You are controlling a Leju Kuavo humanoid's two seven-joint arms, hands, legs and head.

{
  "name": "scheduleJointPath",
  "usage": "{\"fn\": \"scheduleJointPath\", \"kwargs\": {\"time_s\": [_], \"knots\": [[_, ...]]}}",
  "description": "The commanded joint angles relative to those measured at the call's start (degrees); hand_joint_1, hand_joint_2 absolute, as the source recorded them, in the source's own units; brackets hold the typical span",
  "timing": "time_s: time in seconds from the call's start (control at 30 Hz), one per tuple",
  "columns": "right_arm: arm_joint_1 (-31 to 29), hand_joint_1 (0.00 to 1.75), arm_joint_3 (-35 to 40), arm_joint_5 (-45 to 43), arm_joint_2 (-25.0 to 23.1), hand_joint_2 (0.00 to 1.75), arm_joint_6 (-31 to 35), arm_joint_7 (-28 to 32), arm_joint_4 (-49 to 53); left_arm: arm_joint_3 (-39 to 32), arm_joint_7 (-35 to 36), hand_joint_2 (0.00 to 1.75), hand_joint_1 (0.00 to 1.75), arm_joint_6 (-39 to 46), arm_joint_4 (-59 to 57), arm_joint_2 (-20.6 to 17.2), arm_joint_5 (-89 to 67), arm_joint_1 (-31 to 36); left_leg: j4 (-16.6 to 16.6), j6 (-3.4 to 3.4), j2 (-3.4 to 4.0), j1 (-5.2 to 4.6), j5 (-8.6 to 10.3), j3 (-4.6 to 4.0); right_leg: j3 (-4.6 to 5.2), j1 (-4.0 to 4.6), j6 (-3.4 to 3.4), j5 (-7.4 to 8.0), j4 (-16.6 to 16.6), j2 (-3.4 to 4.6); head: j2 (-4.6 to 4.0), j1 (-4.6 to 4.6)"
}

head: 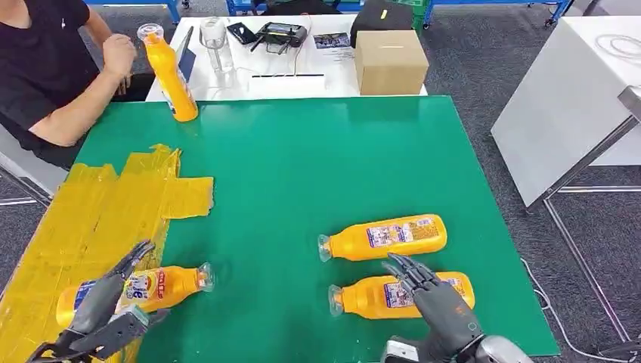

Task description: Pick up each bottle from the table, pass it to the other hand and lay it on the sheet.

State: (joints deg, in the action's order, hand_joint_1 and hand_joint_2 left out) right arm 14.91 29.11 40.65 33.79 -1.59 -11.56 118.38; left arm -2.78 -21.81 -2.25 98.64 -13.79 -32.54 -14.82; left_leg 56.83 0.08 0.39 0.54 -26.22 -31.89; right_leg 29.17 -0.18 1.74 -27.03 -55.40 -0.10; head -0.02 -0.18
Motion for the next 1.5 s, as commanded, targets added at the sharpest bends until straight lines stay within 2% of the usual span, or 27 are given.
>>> {"fn": "scheduleJointPath", "kwargs": {"time_s": [0.03,0.1,0.33,0.37,0.47,0.63,1.07,1.5], "knots": [[2.2,0.00,-1.2,-0.3,1.5,1.75,0.7,-1.3,0.8,-6.0,-0.9,0.00,0.00,-1.9,5.0,8.9,3.4,-0.2,0.0,0.03,-0.02,-0.01,-0.03,0.12,-0.11,-0.03,0.00,-0.01,0.0,0.02,0.00,0.00],[3.3,0.00,-1.4,-0.8,2.1,1.75,1.5,-3.4,1.2,-8.6,-2.3,0.00,0.00,-6.1,6.4,12.3,12.1,0.4,-0.1,0.02,-0.05,0.01,-0.01,0.13,-0.12,-0.03,-0.02,0.00,0.1,-0.01,0.00,-0.02],[3.8,0.00,-1.3,-0.9,2.6,1.75,1.8,-3.6,1.5,-8.4,-1.8,0.00,0.00,-6.5,7.3,12.8,12.2,0.6,0.0,0.04,-0.02,0.06,-0.02,0.11,-0.10,0.02,0.00,-0.01,0.0,0.01,0.00,-0.02],[3.8,0.00,-1.5,-1.1,2.4,1.75,2.2,-4.2,1.3,-9.1,-1.7,1.75,0.00,-8.0,7.3,13.3,15.5,0.8,0.0,0.02,-0.01,0.05,-0.01,0.09,-0.07,0.01,0.01,0.00,0.0,0.01,0.00,-0.02],[4.1,0.00,-1.8,-2.0,3.0,1.75,2.8,-5.6,0.5,-9.2,-0.6,1.75,0.00,-11.5,7.9,13.7,20.5,1.4,0.0,0.05,-0.07,0.06,-0.01,0.15,-0.15,0.01,0.01,-0.01,0.1,-0.04,0.00,-0.02],[3.9,0.00,-3.2,-3.8,3.2,1.75,2.2,-6.9,-2.0,-6.8,-0.6,1.75,0.00,-9.6,8.1,12.6,17.7,2.1,0.0,0.03,-0.08,0.06,0.01,0.12,-0.13,0.02,0.00,0.01,0.1,-0.06,0.00,0.00],[1.7,0.00,-7.5,-7.3,2.4,1.75,-1.6,-6.9,-7.8,-5.8,0.3,1.75,0.00,-9.8,6.0,10.8,20.2,4.0,-0.1,0.03,-0.07,0.07,0.04,0.18,-0.17,0.02,0.00,0.05,0.1,-0.04,0.00,-0.02],[1.7,0.00,-7.5,-7.3,2.4,1.75,-1.6,-6.9,-7.8,-5.8,0.3,1.75,0.00,-9.8,6.0,10.8,20.2,4.0,-0.1,0.01,-0.05,0.06,0.03,0.16,-0.14,0.02,-0.02,0.02,0.1,-0.03,0.00,-0.04]]}}
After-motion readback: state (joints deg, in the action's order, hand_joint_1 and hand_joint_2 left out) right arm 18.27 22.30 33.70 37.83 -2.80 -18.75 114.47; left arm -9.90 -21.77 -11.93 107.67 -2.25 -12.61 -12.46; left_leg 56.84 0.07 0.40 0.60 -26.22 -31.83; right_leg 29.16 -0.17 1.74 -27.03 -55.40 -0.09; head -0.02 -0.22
